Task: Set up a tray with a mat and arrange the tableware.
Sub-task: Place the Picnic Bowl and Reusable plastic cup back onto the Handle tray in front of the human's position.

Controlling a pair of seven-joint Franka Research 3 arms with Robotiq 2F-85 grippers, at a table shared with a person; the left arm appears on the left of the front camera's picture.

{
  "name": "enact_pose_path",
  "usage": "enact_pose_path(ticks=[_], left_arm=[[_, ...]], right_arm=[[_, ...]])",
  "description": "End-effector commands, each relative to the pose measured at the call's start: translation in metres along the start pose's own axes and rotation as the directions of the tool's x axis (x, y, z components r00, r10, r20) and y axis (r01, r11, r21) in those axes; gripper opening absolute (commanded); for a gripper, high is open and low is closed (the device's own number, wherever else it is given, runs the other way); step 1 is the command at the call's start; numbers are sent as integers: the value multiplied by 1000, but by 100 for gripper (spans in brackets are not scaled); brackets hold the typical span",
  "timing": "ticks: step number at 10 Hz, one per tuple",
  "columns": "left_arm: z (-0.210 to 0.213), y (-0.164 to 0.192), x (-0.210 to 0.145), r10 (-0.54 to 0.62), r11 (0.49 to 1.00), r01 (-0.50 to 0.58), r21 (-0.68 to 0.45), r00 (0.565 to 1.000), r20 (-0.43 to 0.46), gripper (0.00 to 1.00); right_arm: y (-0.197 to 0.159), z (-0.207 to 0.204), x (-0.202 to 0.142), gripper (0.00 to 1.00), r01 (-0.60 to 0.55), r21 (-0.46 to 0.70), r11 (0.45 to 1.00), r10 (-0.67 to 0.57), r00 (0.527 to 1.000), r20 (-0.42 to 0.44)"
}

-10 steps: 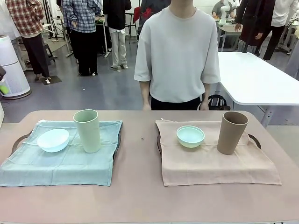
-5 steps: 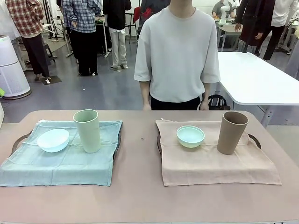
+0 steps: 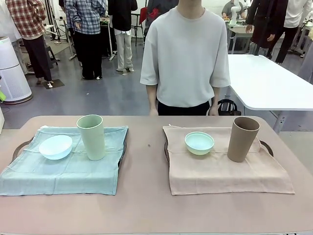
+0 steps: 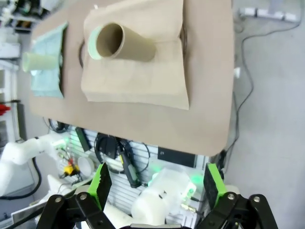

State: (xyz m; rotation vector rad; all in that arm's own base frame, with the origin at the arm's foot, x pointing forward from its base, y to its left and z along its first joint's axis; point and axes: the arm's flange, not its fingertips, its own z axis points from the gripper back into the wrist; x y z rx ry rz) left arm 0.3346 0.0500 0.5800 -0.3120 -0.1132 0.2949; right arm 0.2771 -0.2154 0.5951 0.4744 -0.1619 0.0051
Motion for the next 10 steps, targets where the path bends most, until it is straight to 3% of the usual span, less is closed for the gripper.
enact_pose_path(ticks=[1,3,4,6,7,9,10], left_arm=[[11,41,8,-22,992,13,-124,997,-72,100],[20,77,22,-120,924,31,-381,970,-213,100],[22,94,32,-126,873,-13,-488,960,-251,100],[20,138,38,-60,731,-100,-675,976,-209,100],[14,163,40,2,633,-93,-769,993,-119,100],[0,177,35,31,594,-79,-800,997,-76,100],[1,176,32,28,614,-59,-787,998,-54,100]], right_arm=[[-54,14,-2,100,30,85,996,-20,994,-112],[-102,33,-2,100,94,333,938,-38,984,-172],[-116,39,-1,100,112,470,876,-34,985,-171],[-145,48,-13,100,149,637,756,-95,988,-118],[-158,48,-23,100,163,656,737,-119,987,-111],[-171,45,-38,100,175,676,716,-140,984,-106],[-168,40,-43,100,168,664,729,-154,985,-81]])
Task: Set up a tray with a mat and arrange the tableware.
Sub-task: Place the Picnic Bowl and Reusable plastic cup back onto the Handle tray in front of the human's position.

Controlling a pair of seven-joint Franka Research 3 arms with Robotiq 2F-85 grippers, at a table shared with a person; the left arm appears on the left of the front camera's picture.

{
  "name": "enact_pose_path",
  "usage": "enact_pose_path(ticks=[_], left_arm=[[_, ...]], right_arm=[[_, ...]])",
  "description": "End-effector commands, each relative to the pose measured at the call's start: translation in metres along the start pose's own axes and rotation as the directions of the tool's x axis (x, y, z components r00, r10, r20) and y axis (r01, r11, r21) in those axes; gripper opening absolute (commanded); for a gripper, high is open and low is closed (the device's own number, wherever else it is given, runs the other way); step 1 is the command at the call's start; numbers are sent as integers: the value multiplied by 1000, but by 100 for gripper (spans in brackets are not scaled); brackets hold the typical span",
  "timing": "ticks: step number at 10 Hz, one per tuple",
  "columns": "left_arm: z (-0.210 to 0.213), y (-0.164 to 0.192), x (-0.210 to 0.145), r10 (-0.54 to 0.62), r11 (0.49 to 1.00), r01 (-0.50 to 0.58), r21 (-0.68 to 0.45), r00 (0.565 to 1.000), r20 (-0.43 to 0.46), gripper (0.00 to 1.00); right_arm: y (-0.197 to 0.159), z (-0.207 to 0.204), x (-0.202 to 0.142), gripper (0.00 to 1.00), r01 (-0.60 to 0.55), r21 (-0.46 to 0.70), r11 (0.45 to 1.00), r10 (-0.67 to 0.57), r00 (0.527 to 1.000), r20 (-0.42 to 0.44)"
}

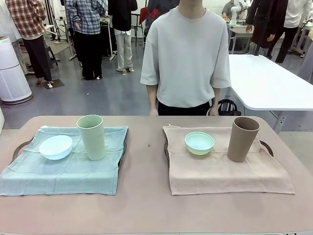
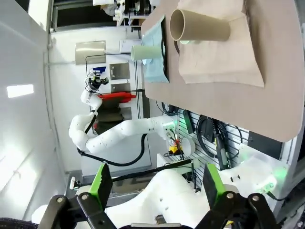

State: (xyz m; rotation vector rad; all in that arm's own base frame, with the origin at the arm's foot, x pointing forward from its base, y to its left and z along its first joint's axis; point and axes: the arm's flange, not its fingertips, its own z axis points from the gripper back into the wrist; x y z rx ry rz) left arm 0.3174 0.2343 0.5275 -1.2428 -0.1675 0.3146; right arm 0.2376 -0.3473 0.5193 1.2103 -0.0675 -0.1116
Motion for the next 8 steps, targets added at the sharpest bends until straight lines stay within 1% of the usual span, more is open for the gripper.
enact_pose_path(ticks=[1,2,8], left_arm=[[-20,-9,-15,-126,991,126,54,992,10,100],[0,0,0,0,1000,0,0,1000,0,100],[0,0,0,0,1000,0,0,1000,0,100]], right_arm=[[3,-4,6,100,-4,-5,1000,4,1000,-16],[3,-4,6,100,-4,-5,1000,4,1000,-16],[3,-4,6,100,-4,-5,1000,4,1000,-16]])
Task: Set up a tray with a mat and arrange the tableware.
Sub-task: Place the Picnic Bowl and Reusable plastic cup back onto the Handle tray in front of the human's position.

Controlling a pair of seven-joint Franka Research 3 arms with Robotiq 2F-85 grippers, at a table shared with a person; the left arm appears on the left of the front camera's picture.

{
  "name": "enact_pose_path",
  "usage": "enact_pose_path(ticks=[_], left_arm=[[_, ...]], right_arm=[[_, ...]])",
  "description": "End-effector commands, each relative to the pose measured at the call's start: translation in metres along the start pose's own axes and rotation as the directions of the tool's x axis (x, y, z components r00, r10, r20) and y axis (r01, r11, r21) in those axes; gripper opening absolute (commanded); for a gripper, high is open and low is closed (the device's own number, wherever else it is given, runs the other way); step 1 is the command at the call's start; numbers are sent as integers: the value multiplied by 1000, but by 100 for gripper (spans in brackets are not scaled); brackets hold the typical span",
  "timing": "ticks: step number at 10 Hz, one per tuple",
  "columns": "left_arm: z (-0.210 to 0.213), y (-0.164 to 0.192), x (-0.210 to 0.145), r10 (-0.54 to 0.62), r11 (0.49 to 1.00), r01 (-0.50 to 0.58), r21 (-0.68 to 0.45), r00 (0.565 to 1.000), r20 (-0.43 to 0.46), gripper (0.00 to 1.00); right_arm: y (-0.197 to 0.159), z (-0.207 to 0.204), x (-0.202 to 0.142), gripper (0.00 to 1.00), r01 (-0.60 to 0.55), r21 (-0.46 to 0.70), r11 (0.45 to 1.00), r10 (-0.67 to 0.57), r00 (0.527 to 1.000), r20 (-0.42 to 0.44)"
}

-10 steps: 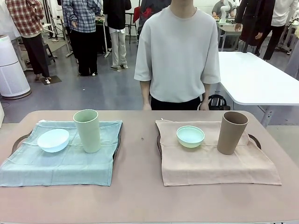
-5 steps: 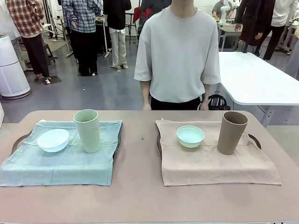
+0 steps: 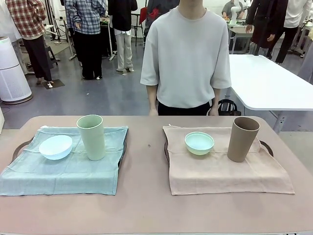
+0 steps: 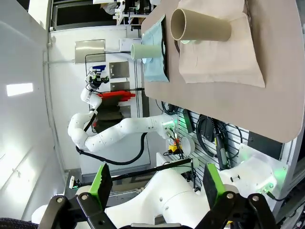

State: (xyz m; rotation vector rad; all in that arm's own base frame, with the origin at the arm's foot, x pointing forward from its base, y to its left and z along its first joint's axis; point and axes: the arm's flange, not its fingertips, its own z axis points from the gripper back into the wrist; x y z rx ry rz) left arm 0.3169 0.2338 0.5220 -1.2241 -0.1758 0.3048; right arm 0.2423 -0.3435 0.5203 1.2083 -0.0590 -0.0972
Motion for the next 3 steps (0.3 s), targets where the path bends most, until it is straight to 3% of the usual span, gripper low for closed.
enact_pose_path(ticks=[1,3], left_arm=[[2,-5,0,14,1000,-14,-17,1000,-3,100],[2,-5,0,14,1000,-14,-17,1000,-3,100]], right_arm=[[0,0,1,100,2,-2,1000,-2,1000,-1],[0,0,1,100,2,-2,1000,-2,1000,-1]])
